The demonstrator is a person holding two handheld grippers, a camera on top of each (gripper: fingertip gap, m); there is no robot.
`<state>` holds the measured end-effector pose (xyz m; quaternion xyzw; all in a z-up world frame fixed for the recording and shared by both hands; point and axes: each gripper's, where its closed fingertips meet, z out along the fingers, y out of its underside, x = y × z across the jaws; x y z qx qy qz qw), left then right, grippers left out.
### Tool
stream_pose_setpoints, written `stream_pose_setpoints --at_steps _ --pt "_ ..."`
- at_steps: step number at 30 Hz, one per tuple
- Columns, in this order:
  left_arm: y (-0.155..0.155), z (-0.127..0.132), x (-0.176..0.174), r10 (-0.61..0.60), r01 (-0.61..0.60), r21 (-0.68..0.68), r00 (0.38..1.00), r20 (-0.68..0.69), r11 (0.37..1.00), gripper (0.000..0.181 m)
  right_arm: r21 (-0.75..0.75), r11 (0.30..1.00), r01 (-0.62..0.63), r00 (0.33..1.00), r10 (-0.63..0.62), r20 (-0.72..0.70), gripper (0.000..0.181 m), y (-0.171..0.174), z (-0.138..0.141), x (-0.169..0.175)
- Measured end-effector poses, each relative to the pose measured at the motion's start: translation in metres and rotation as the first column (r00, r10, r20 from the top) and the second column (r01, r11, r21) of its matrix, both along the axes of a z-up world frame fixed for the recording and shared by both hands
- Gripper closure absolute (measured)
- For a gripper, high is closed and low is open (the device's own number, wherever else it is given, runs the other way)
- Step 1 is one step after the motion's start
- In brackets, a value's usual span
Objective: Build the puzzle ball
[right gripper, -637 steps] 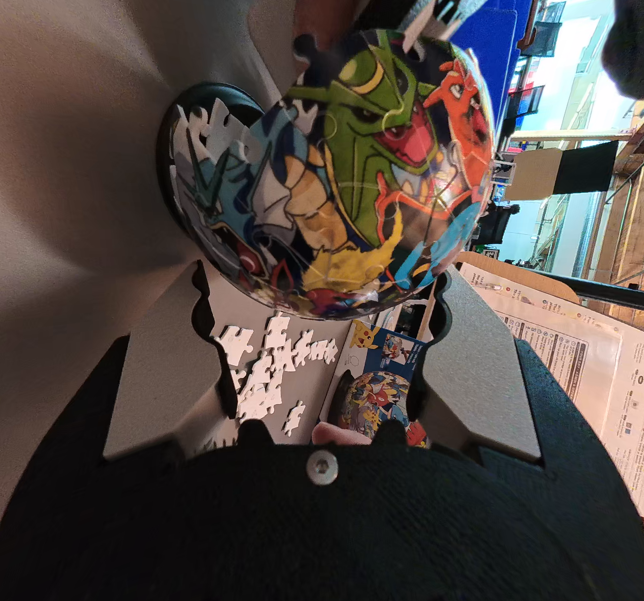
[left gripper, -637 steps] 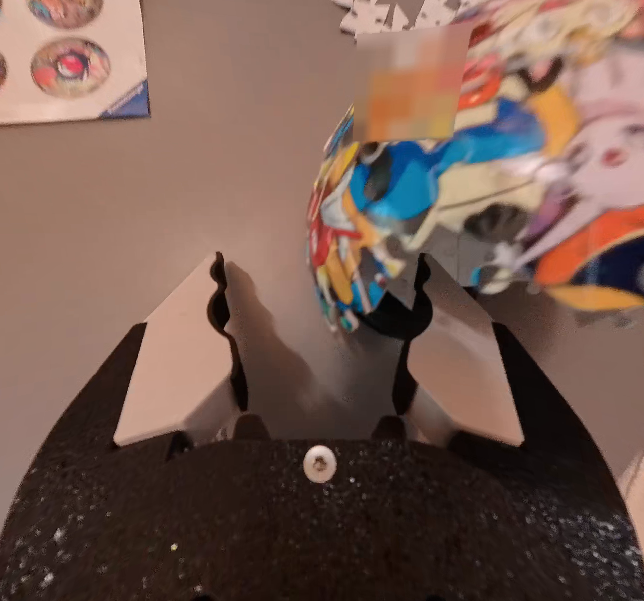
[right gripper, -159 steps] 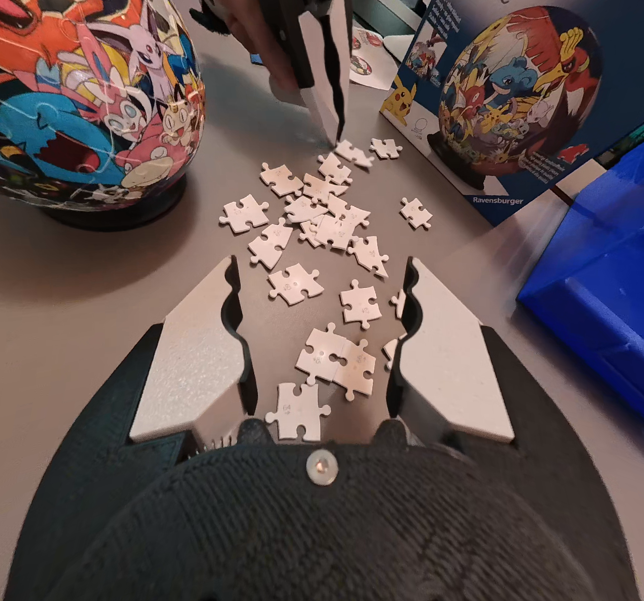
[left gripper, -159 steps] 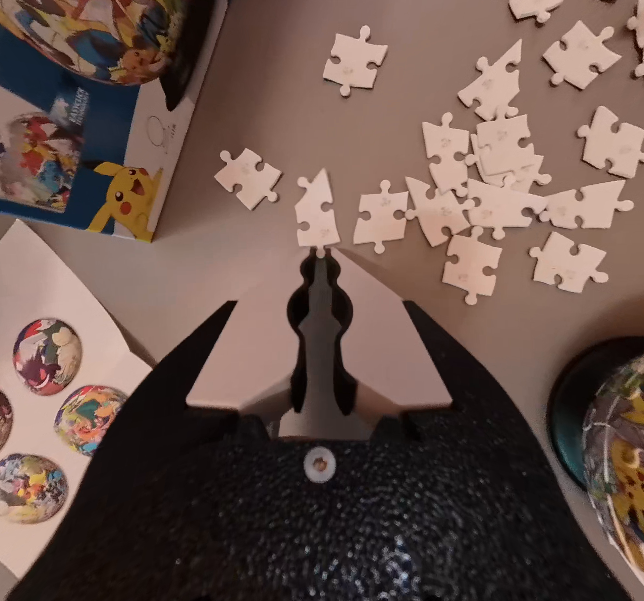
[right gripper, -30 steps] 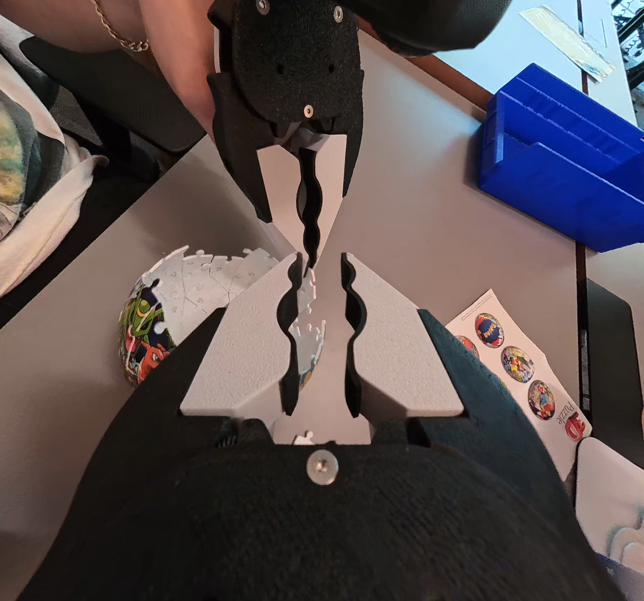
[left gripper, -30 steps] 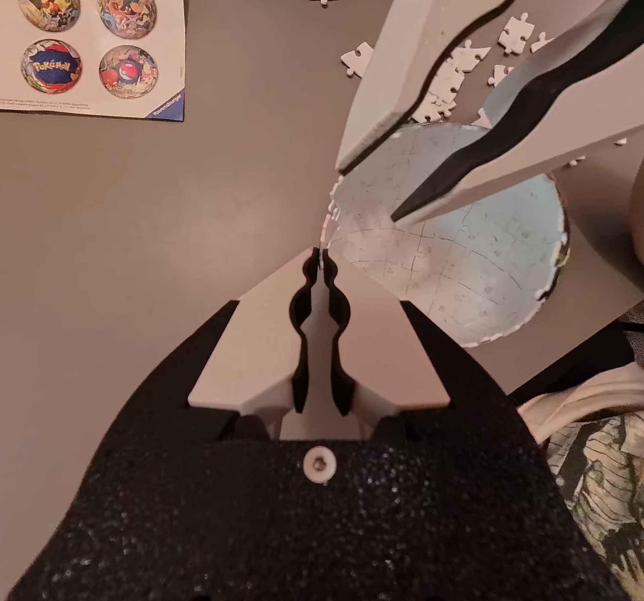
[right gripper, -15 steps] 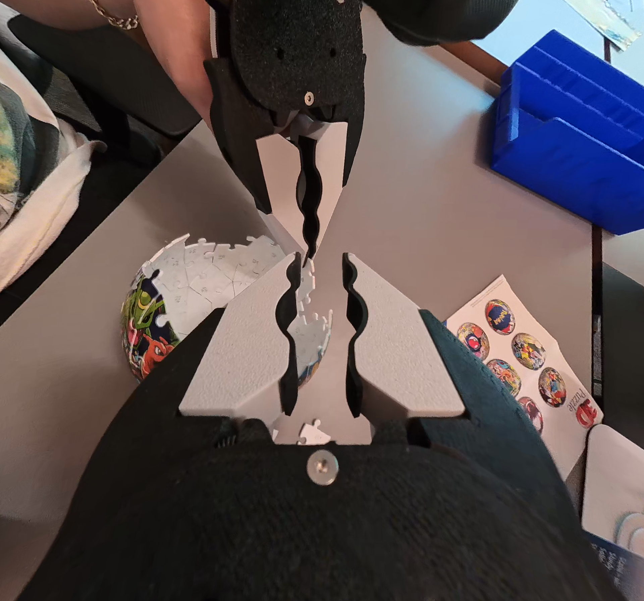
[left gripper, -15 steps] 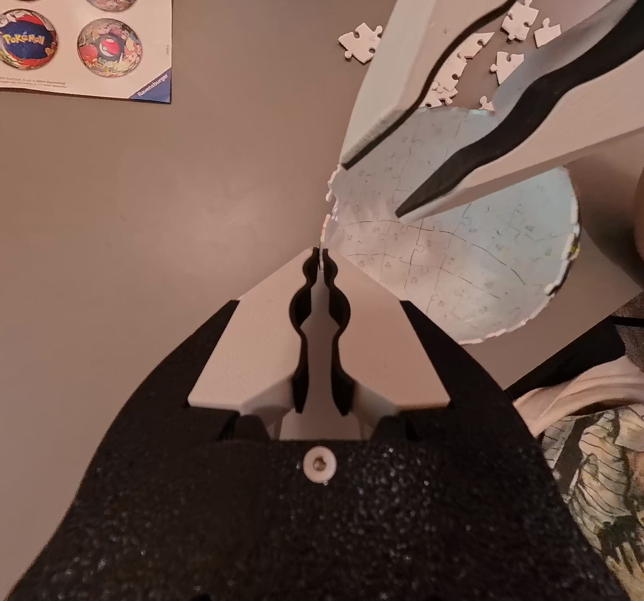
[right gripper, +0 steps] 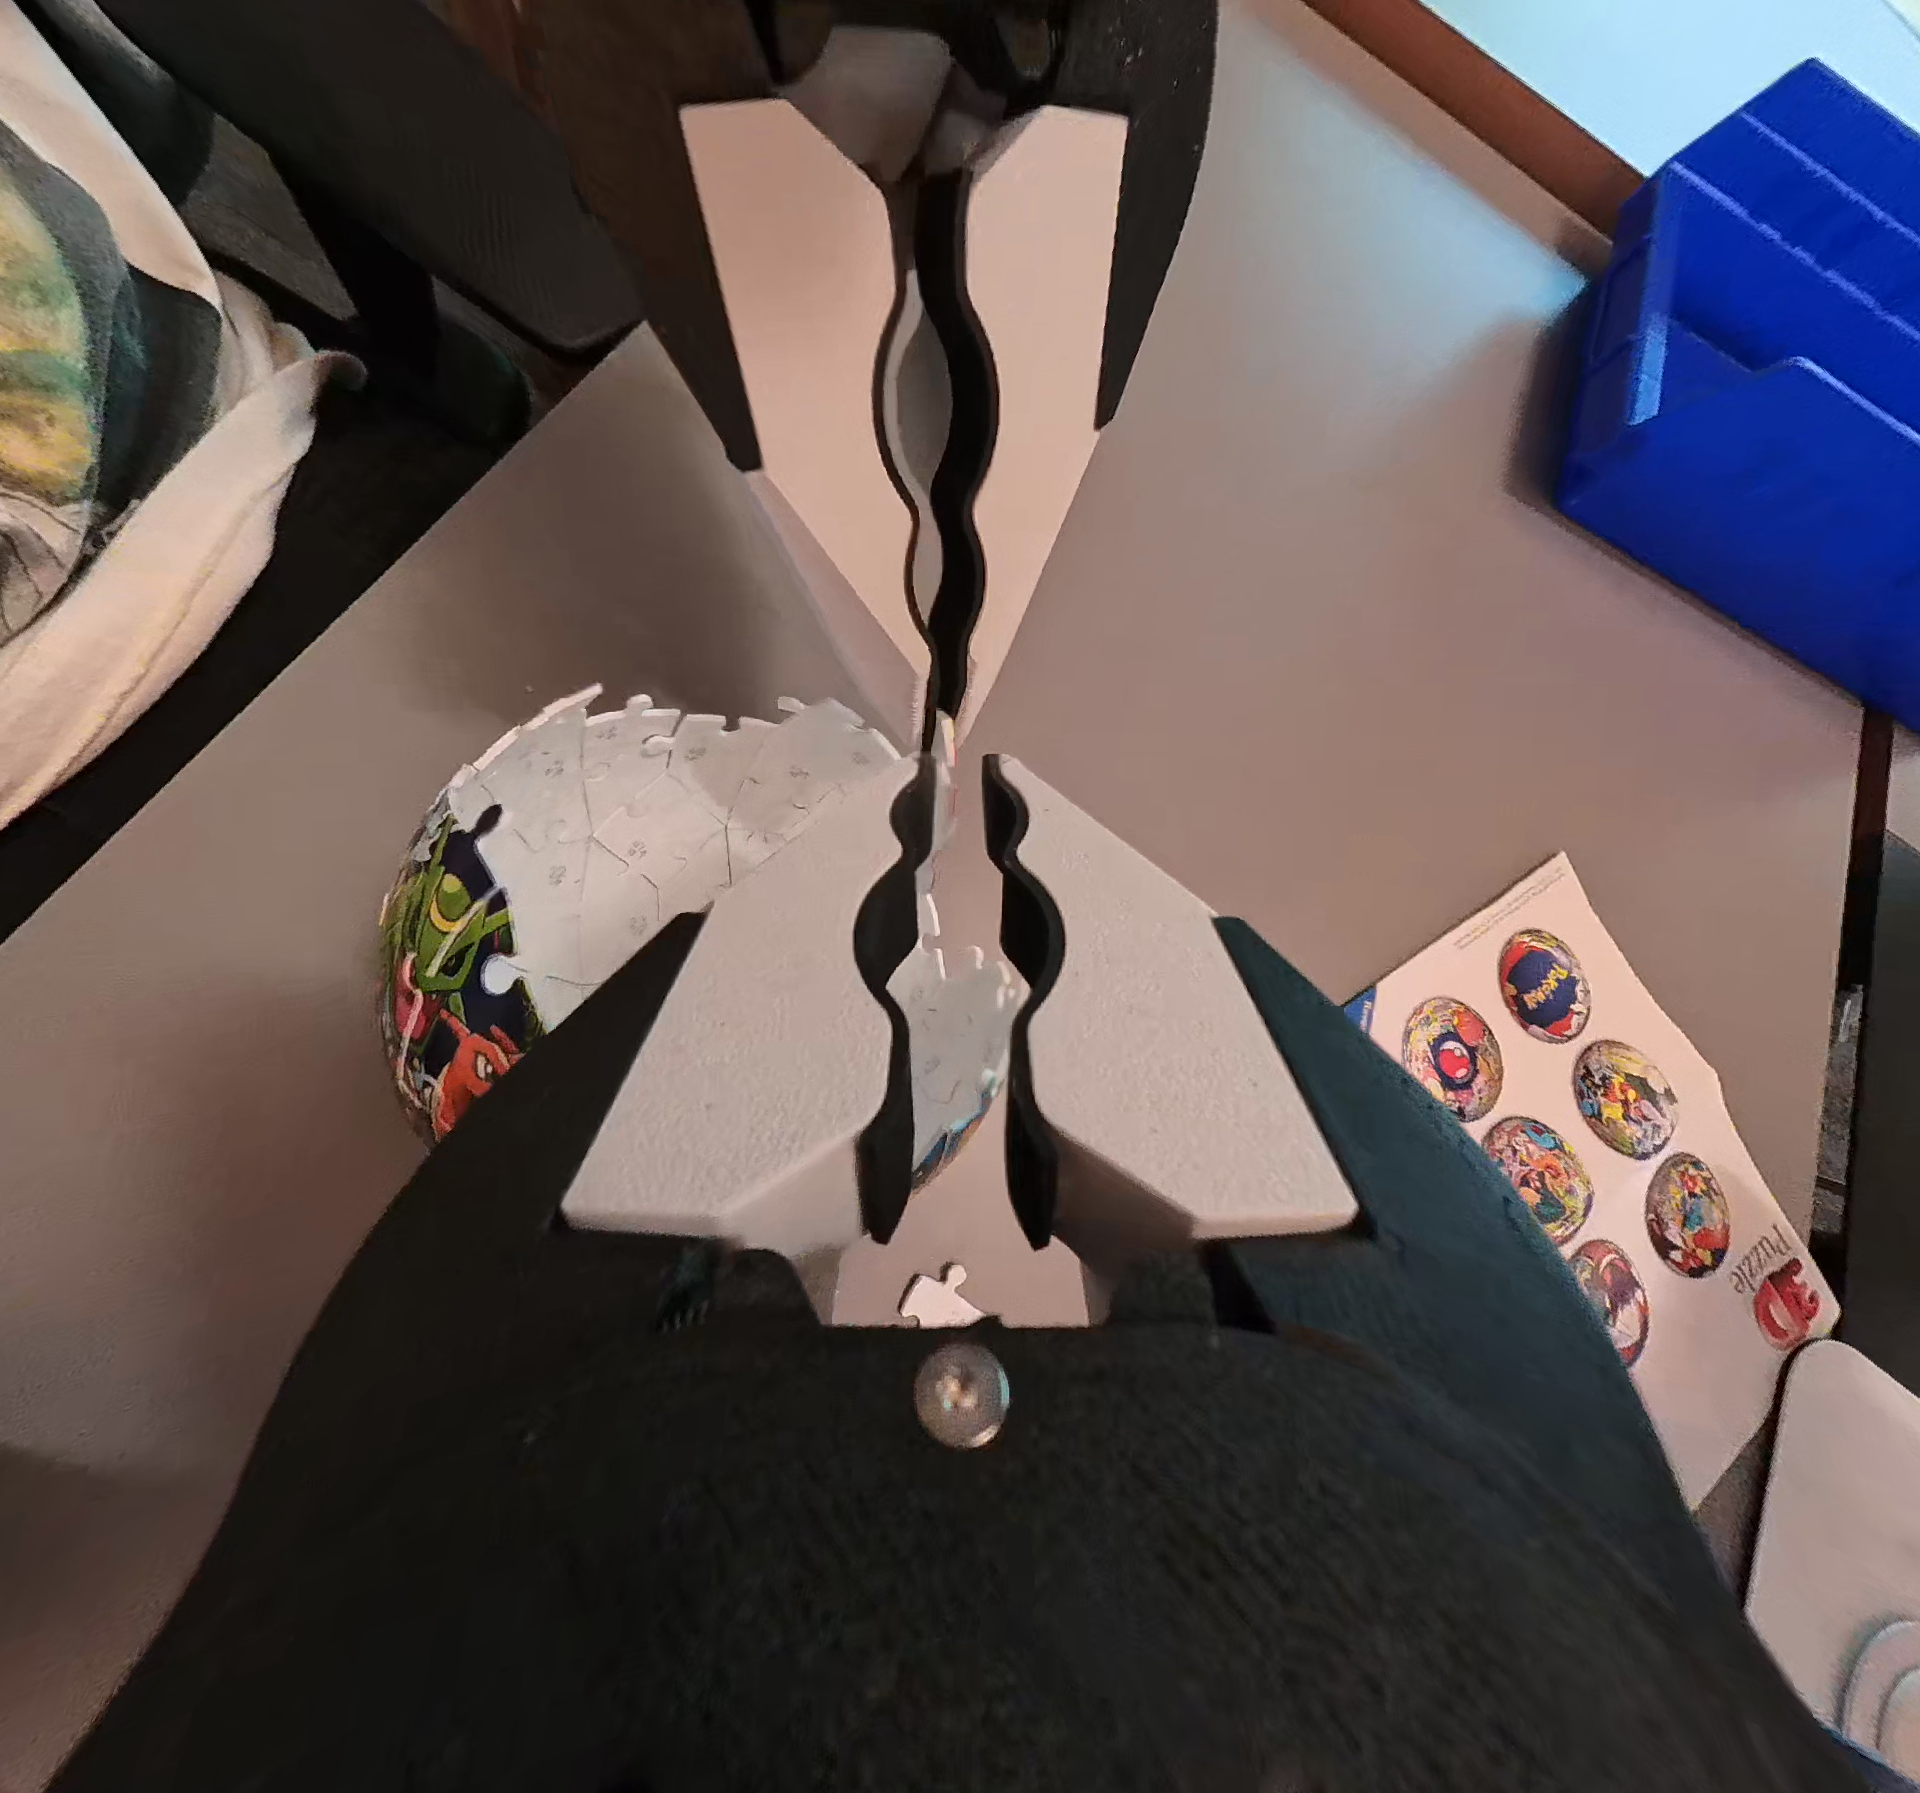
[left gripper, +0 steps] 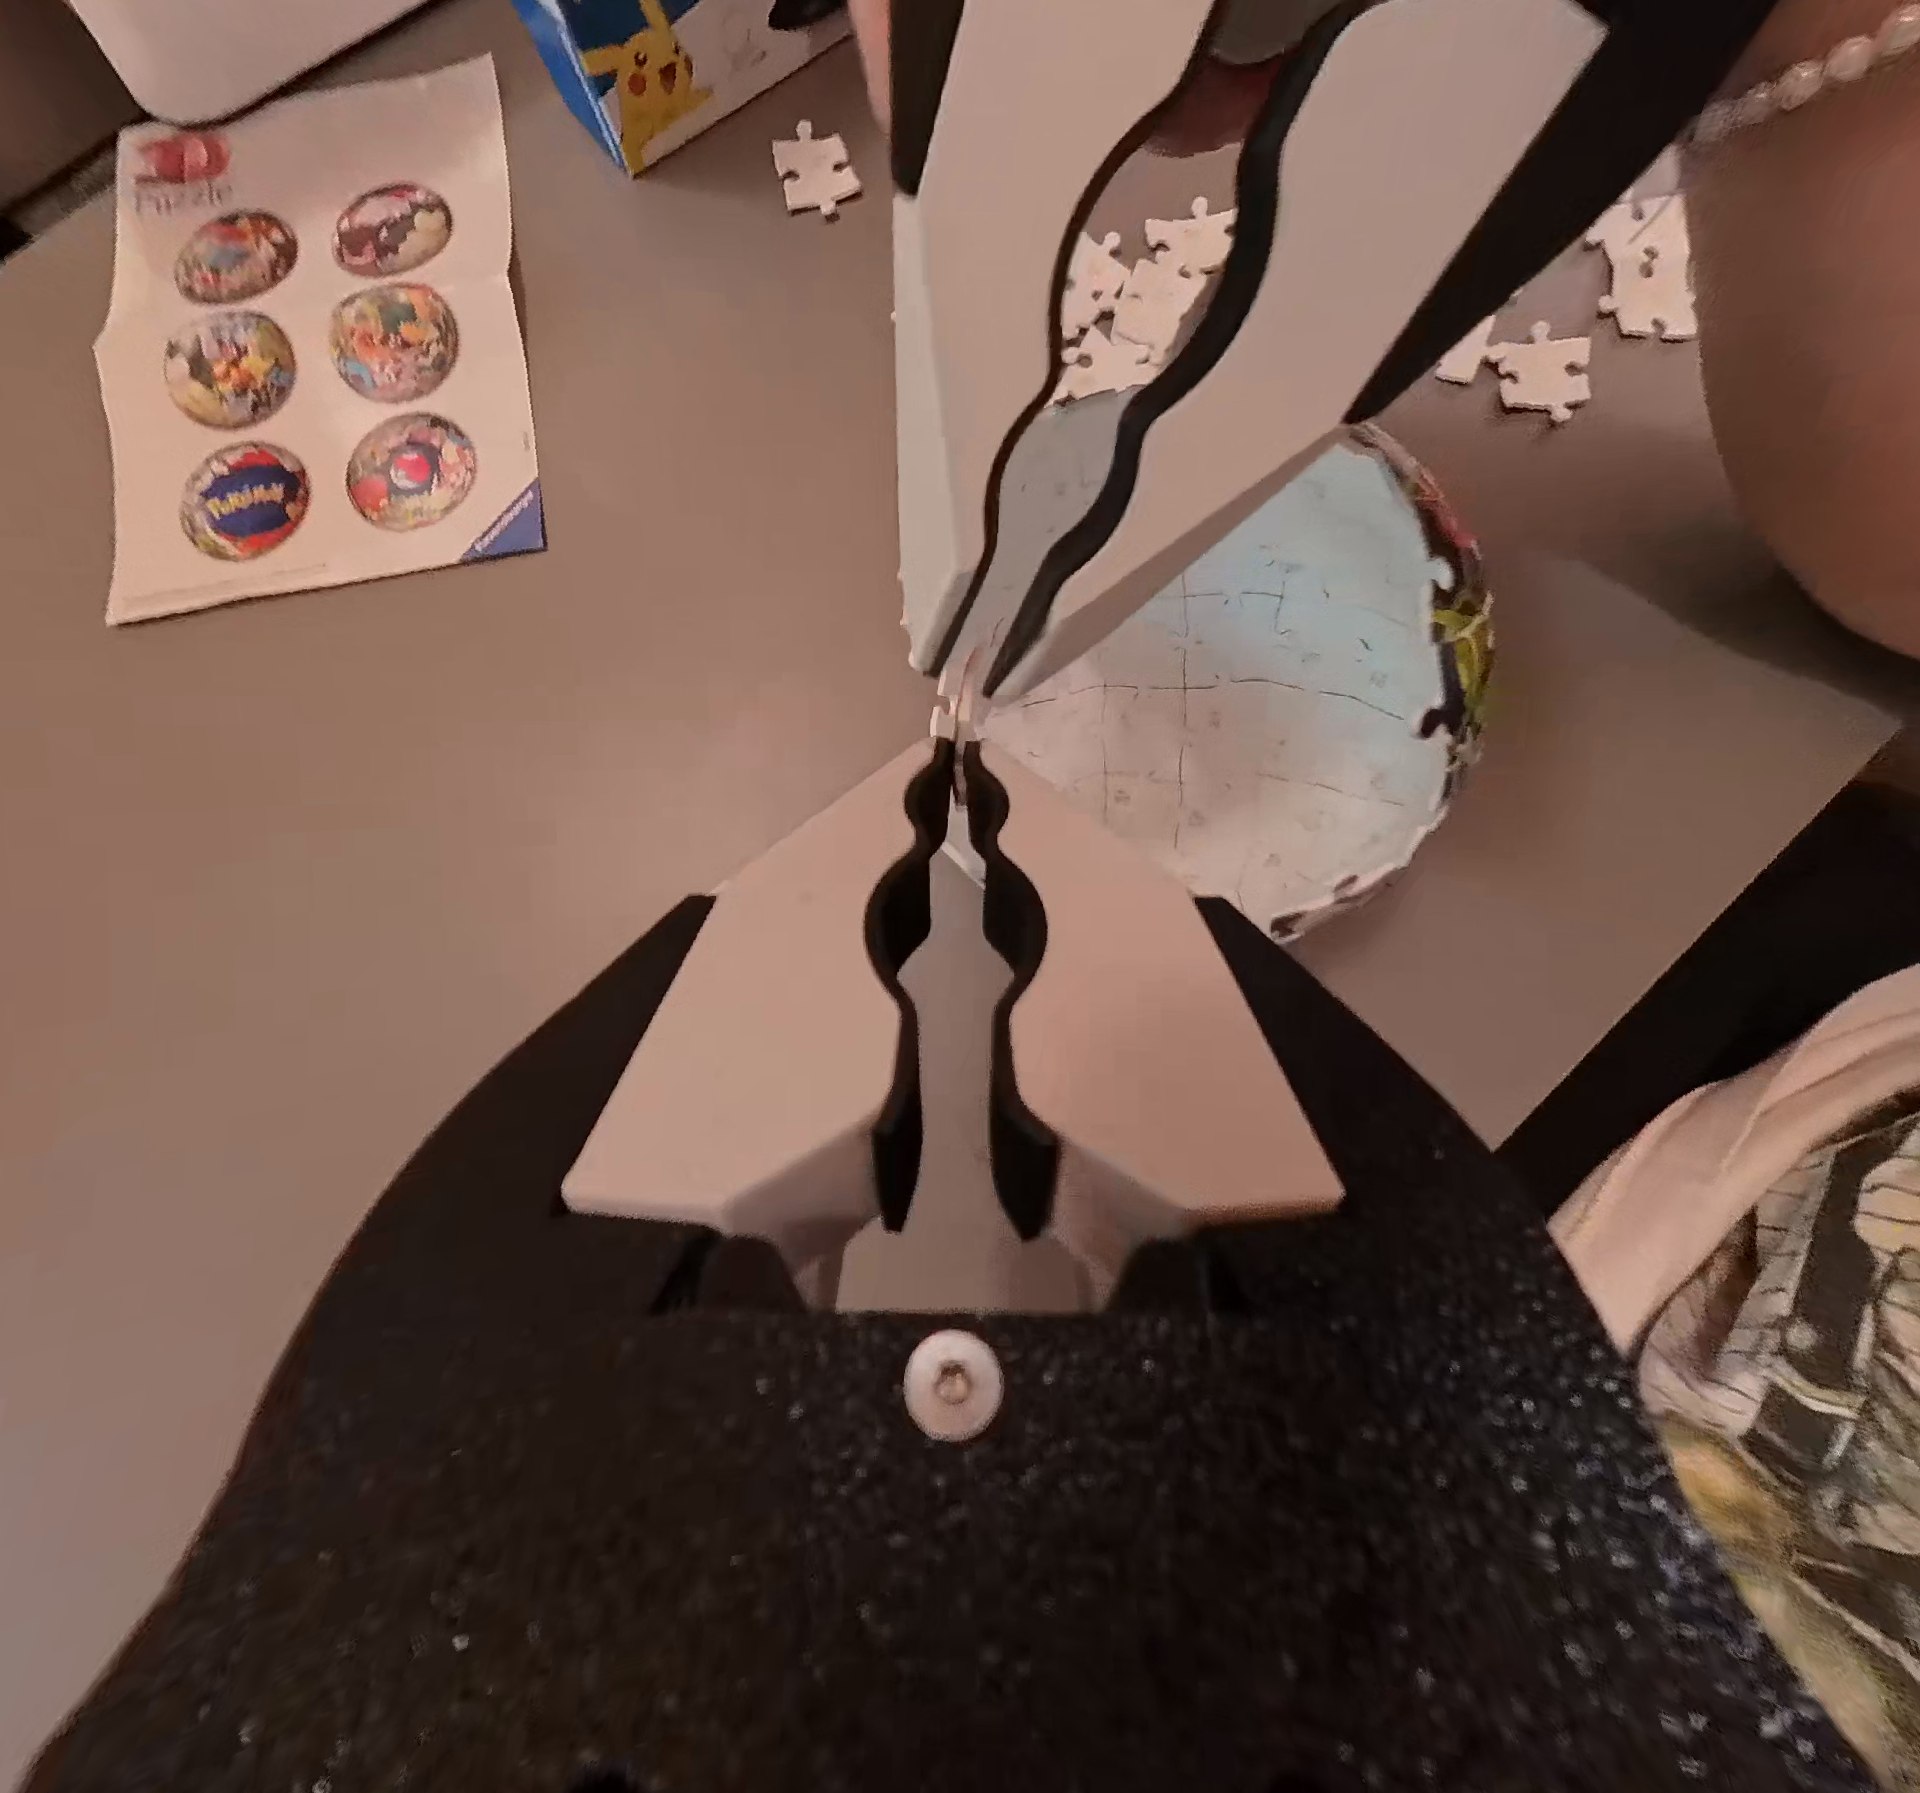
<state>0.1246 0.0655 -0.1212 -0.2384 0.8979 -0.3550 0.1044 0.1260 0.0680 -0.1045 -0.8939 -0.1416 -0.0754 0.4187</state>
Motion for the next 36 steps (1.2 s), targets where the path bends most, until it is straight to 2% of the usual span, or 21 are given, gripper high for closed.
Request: stream_pose_setpoints --at_steps 7,13,17,19,28,36 --pt "-0.004 0.006 -0.003 -0.056 0.056 0.011 0.997 0.062 0.998 0.181 -0.035 0.998 -0.06 0.997 0.061 0.036 0.179 0.0 -0.005 -0.006" --pt "-0.005 0.006 -0.002 -0.064 0.065 -0.007 0.995 0.07 0.998 0.18 -0.047 0.997 -0.063 0.998 0.064 0.027 0.181 -0.002 -0.005 -0.004" --pt "-0.002 0.009 0.0 -0.053 0.055 -0.028 0.997 0.056 0.998 0.161 -0.093 0.994 -0.052 0.997 0.057 0.056 0.181 -0.006 -0.013 0.001" --pt "-0.001 0.009 0.001 -0.06 0.062 -0.021 0.997 0.053 0.998 0.158 -0.097 0.994 -0.054 0.996 0.06 0.063 0.181 -0.006 -0.015 0.002" --pt "-0.008 0.01 -0.002 -0.15 0.151 -0.009 0.987 0.051 0.988 0.18 -0.058 0.994 -0.088 0.994 0.092 0.056 0.181 -0.001 -0.014 -0.002" --pt "-0.007 0.011 0.0 -0.152 0.152 0.009 0.986 0.073 0.988 0.181 -0.023 0.996 -0.084 0.996 0.084 0.005 0.181 -0.001 -0.013 -0.002"
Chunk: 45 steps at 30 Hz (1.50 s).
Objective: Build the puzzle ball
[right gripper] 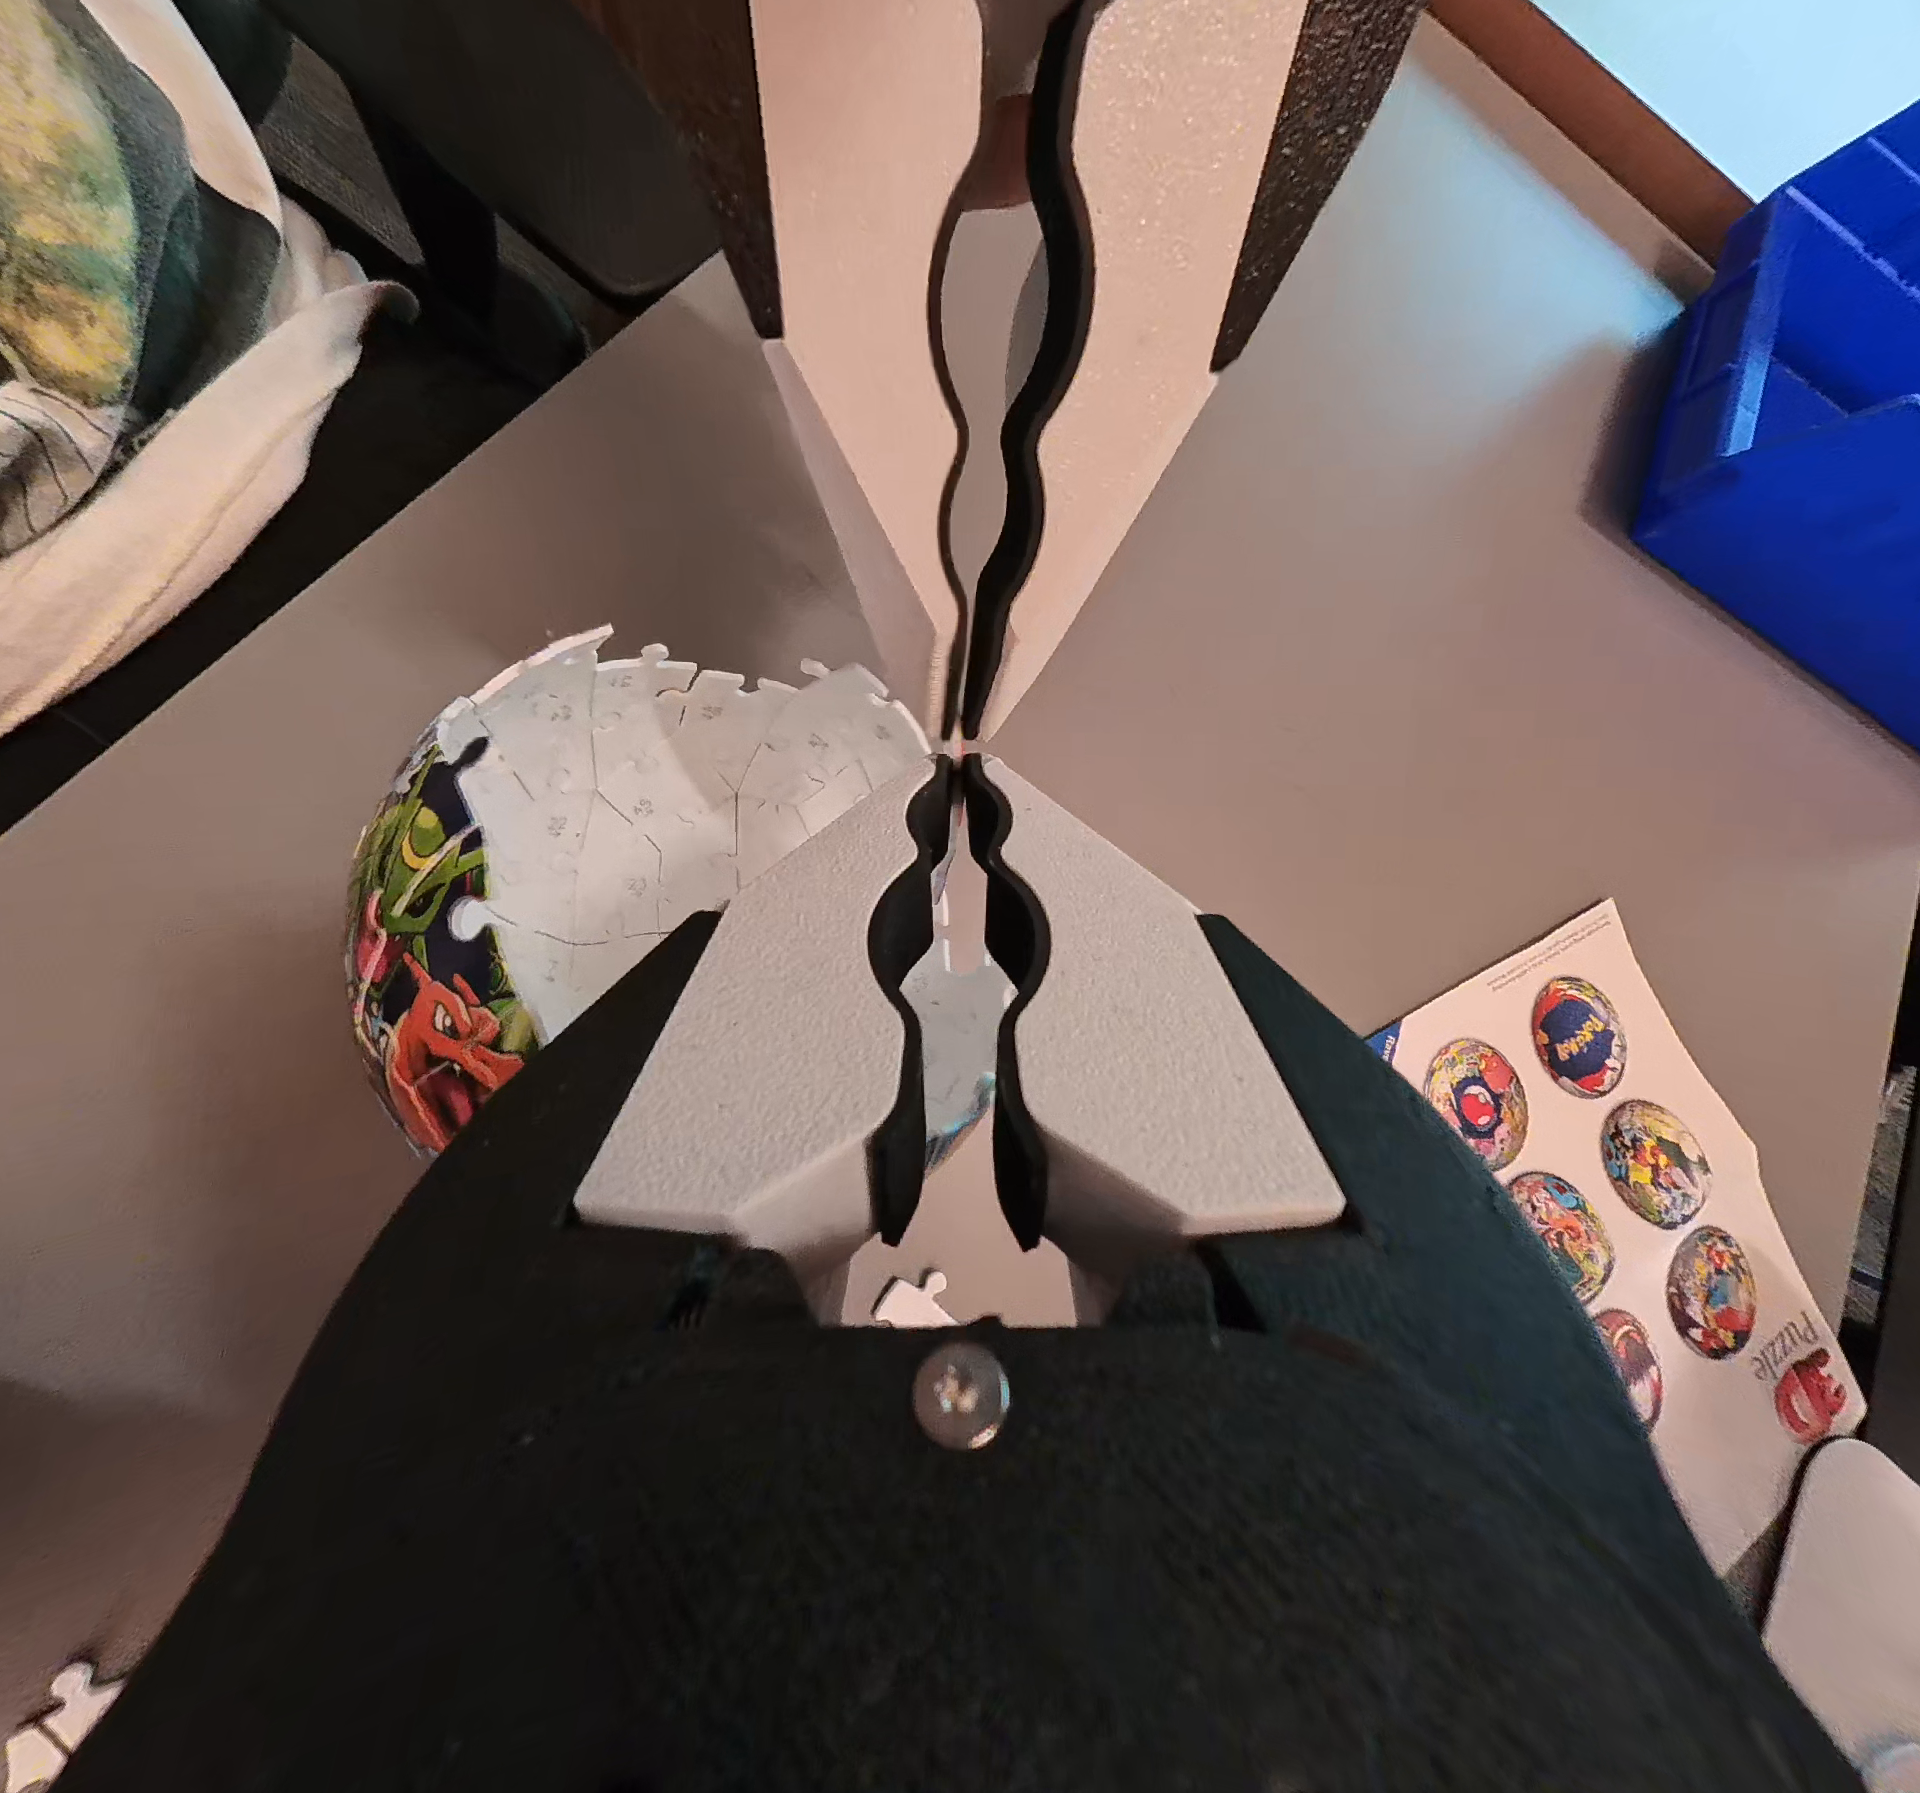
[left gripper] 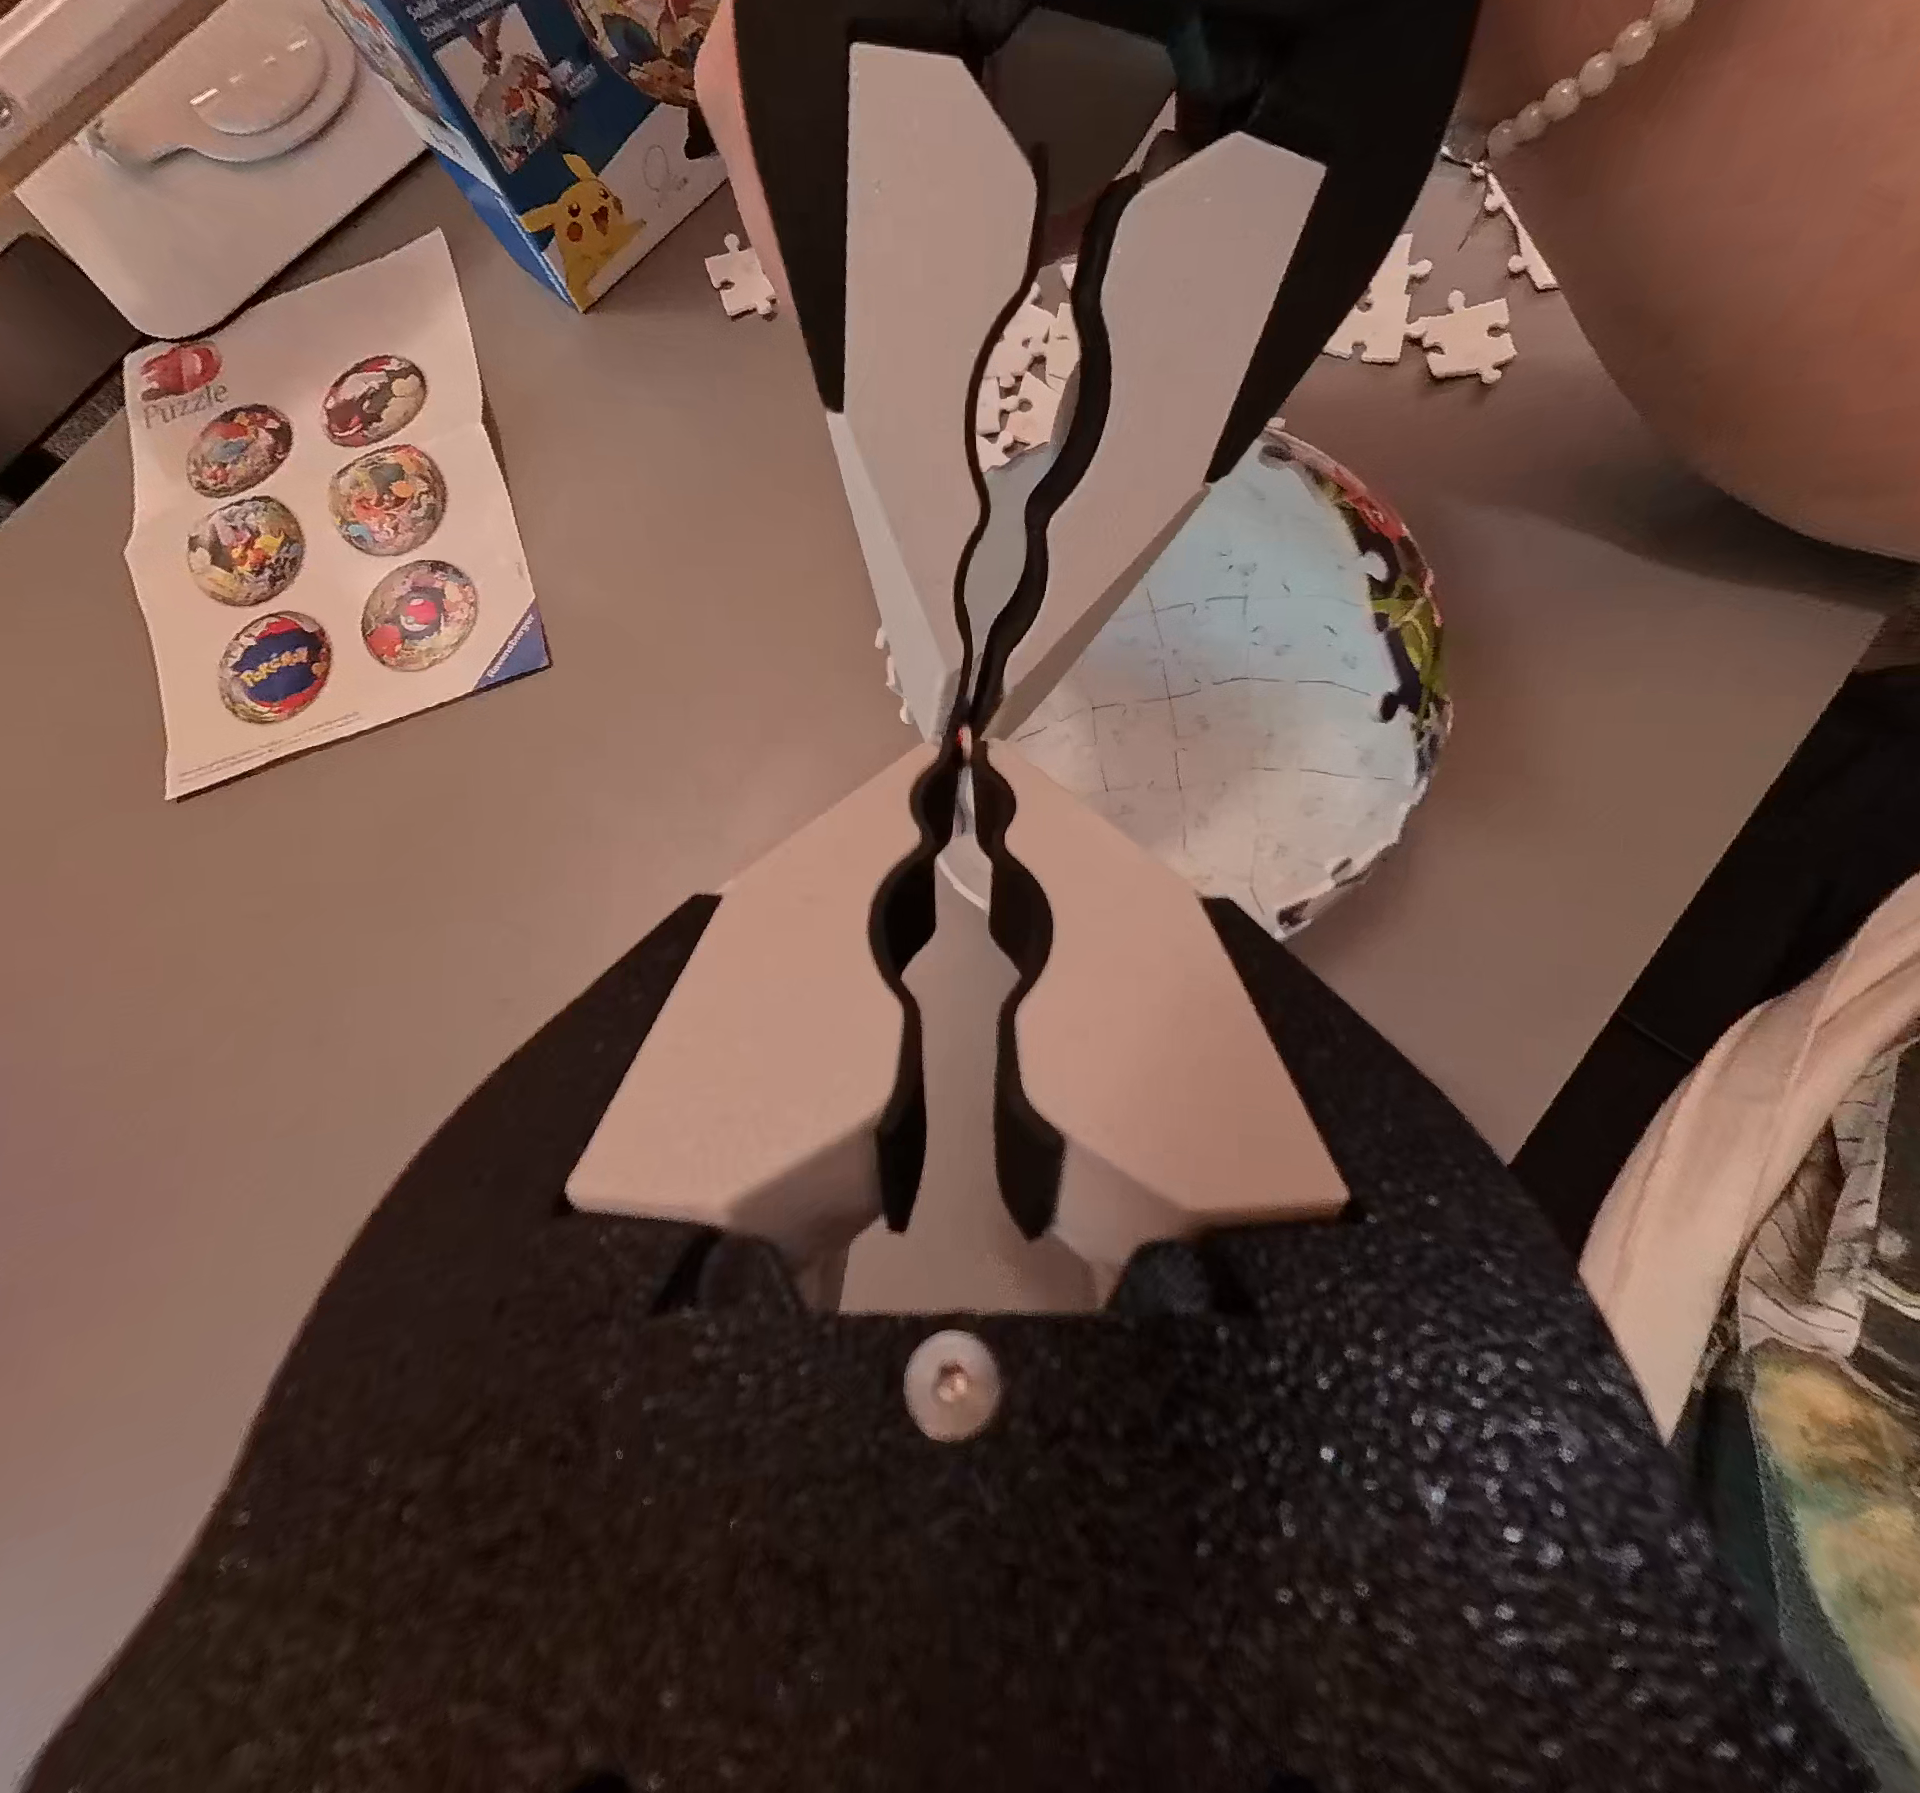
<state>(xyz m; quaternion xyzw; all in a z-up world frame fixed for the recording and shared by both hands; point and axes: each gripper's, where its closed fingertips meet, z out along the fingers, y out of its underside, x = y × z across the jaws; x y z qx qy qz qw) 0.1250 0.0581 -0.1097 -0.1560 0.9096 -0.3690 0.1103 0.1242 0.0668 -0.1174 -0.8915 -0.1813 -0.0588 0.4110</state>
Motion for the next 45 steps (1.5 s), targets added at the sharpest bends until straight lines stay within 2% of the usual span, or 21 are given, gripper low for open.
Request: stream_pose_setpoints --at_steps 4,8,12,14,16,20,23,25,28,36,45 --pt "0.0 0.002 0.002 0.037 -0.04 -0.045 0.997 -0.061 0.998 0.181 0.029 0.999 0.033 0.999 -0.033 0.016 0.174 -0.003 0.006 0.004" --pt "0.002 0.004 0.005 0.074 -0.087 -0.111 0.99 -0.12 0.99 0.181 0.104 0.984 0.142 0.988 -0.147 0.044 0.133 -0.021 0.038 0.009" --pt "0.011 -0.001 0.012 0.134 -0.158 -0.124 0.974 -0.181 0.98 0.181 0.222 0.937 0.271 0.957 -0.288 0.046 0.092 -0.05 0.072 0.005" --pt "0.012 -0.01 0.01 0.147 -0.172 -0.091 0.961 -0.233 0.981 0.181 0.208 0.904 0.374 0.916 -0.395 0.067 0.079 -0.068 0.071 0.006" --pt "0.013 -0.016 0.012 0.16 -0.18 -0.063 0.957 -0.243 0.982 0.181 0.119 0.871 0.477 0.871 -0.487 0.067 0.068 -0.086 0.053 0.001" --pt "0.012 -0.022 0.016 0.176 -0.191 -0.038 0.951 -0.255 0.981 0.181 0.031 0.799 0.601 0.799 -0.601 -0.017 0.062 -0.102 -0.003 -0.031" --pt "0.007 -0.027 0.014 0.168 -0.177 -0.012 0.948 -0.271 0.984 0.181 0.041 0.669 0.742 0.67 -0.736 -0.101 0.056 -0.104 -0.043 -0.042" --pt "0.006 -0.028 0.015 0.175 -0.177 0.014 0.953 -0.247 0.984 0.181 0.088 0.596 0.798 0.602 -0.782 -0.164 0.057 -0.092 -0.059 -0.046" --pt "0.005 -0.028 0.017 0.182 -0.175 0.049 0.96 -0.213 0.983 0.181 0.124 0.543 0.83 0.557 -0.809 -0.187 0.057 -0.074 -0.075 -0.045" --pt "0.009 -0.024 0.015 0.204 -0.191 0.089 0.962 -0.183 0.978 0.181 0.156 0.48 0.864 0.495 -0.865 -0.084 0.05 -0.05 -0.079 -0.031" --pt "0.024 -0.033 0.015 0.237 -0.218 0.118 0.953 -0.186 0.969 0.181 0.127 0.397 0.909 0.402 -0.916 -0.012 0.052 -0.036 -0.087 -0.044"
